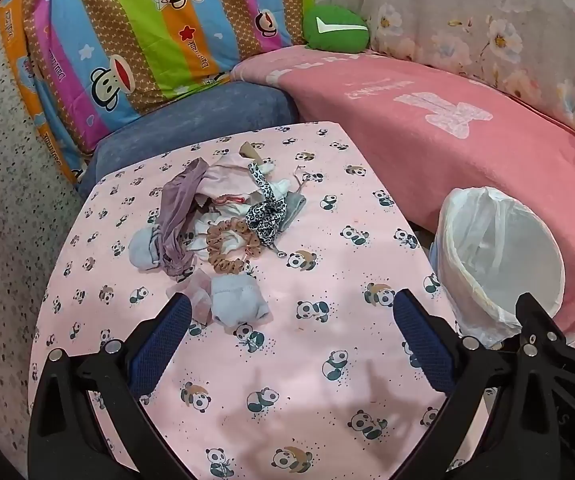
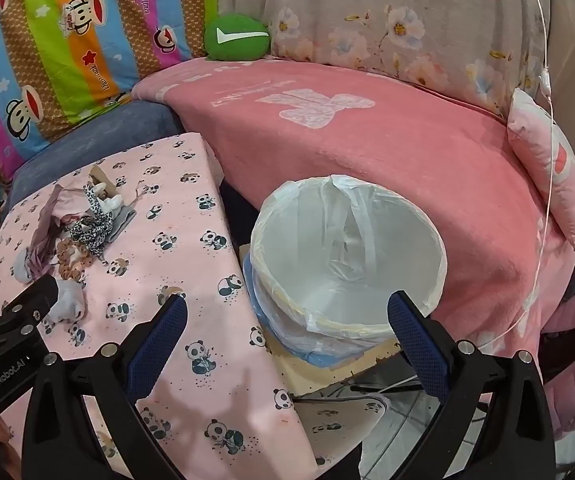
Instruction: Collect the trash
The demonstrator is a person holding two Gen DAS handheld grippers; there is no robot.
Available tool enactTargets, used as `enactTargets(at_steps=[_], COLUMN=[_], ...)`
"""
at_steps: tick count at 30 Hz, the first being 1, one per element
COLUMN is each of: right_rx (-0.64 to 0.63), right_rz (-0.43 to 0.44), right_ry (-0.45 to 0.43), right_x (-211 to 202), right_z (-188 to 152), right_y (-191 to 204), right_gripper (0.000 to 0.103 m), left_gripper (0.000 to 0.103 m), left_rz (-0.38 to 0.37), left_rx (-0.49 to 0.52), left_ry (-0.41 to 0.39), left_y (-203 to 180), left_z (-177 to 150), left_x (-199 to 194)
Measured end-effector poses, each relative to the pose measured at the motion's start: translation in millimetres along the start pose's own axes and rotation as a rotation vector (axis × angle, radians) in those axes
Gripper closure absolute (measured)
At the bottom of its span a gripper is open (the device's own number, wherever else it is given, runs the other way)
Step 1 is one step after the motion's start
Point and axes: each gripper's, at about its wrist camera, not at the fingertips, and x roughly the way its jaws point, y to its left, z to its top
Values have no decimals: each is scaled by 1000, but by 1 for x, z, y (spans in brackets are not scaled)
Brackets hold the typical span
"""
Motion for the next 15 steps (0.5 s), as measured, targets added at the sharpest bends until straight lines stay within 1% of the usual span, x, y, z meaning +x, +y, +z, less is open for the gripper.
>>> enactTargets(at_steps=[10,11,15], right_rx=[-2,2,0], right_rz=[3,-2,-2], right_ry=[2,-1,-1], right_x=[0,0,2], right_z=[-1,2,3], right_y=[2,-5,-4], right_gripper=[5,5,5], left_gripper=[7,7,7], left_rz=[-4,-4,-4], left_rx=[-2,-2,-2], left_ry=[-1,-1,-4], left_y=[0,0,0], left_z=[0,0,0], left_x=[0,0,0])
